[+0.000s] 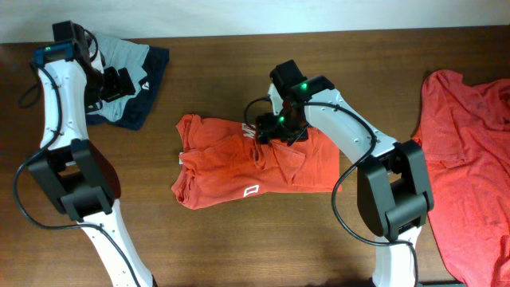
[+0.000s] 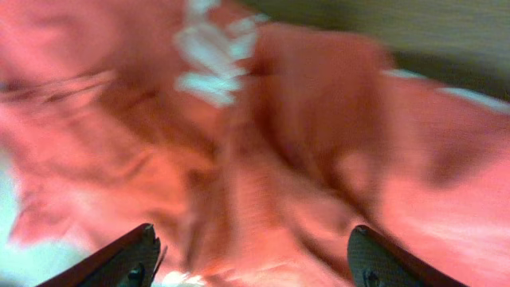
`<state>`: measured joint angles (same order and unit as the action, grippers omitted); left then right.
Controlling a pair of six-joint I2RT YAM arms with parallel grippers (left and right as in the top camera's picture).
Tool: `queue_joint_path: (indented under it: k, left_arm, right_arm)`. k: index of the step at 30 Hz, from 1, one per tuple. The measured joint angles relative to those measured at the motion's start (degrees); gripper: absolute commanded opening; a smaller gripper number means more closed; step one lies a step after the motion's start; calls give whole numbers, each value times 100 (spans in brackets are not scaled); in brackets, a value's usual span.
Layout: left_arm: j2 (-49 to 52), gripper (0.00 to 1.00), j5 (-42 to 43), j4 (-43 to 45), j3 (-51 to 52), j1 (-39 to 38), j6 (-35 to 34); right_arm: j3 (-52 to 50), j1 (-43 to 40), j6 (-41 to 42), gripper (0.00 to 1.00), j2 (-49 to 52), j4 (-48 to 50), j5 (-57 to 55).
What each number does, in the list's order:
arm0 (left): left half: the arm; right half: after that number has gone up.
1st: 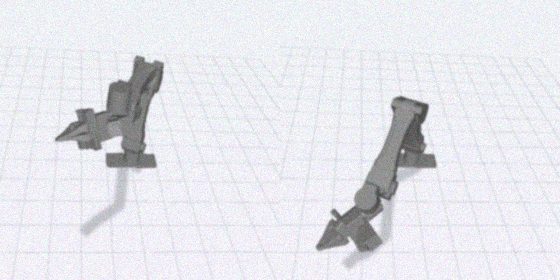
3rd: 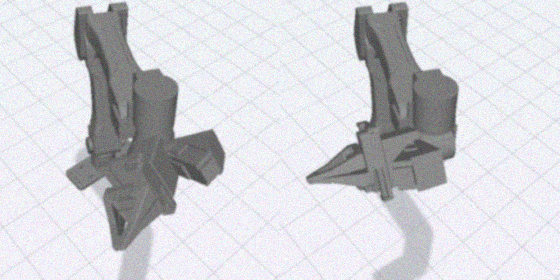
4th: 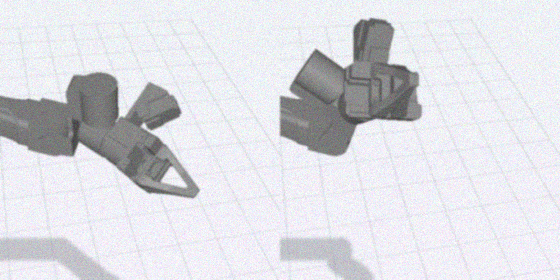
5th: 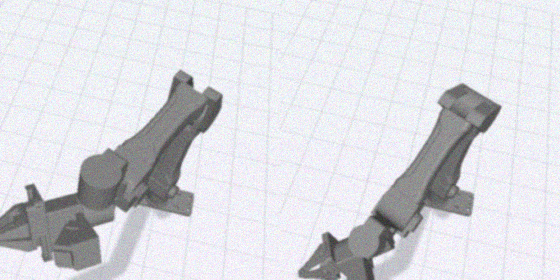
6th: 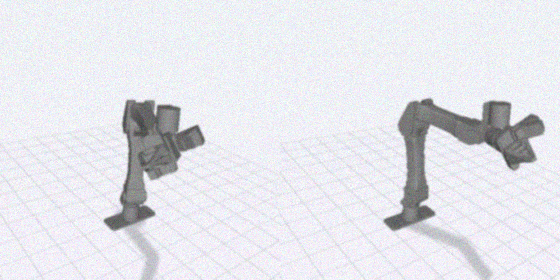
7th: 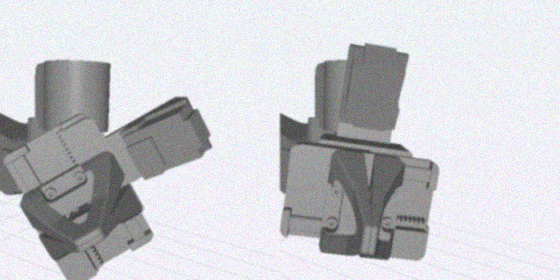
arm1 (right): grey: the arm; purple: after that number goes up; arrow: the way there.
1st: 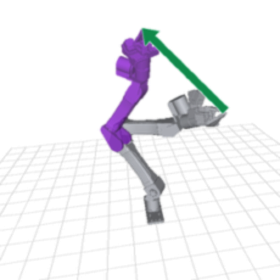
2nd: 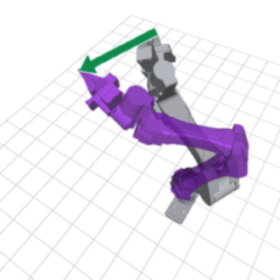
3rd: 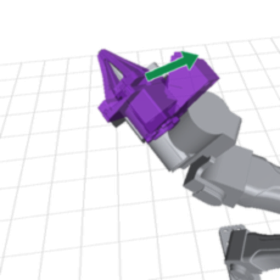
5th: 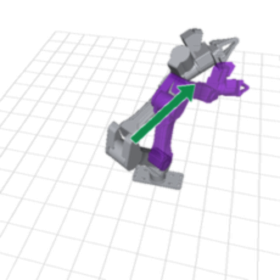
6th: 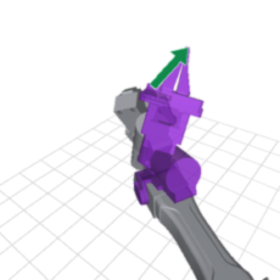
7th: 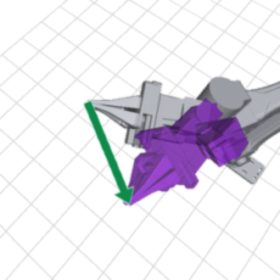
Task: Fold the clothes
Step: 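Press the folded right end down onto the shirt with the right gripper, then lift the right gripper up and right off the folded shirt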
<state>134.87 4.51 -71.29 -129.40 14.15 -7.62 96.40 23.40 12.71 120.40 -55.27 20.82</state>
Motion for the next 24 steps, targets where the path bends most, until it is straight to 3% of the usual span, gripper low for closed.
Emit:
queue_joint_path:
  k: [4, 7, 10, 11, 13, 24]
  left_arm:
    - [0, 99, 0, -52, 0, 0, 2]
    - [0, 99, 0, -52, 0, 0, 2]
    - [0, 99, 0, -52, 0, 0, 0]
    - [0, 99, 0, -52, 0, 0, 2]
    - [0, 99, 0, -52, 0, 0, 0]
    - [0, 99, 0, -122, 0, 0, 0]
  right_arm:
    - [219, -186, -533, 81, 0, -490, 588]
    - [369, -511, -756, 73, -13, -758, 767]
    - [396, -861, -922, 53, -79, -1067, 754]
    - [400, -981, -944, 39, -98, -1207, 686]
    - [402, -1117, -986, 27, -122, -1388, 501]
    - [-68, -695, -1019, 26, -131, -981, -485]
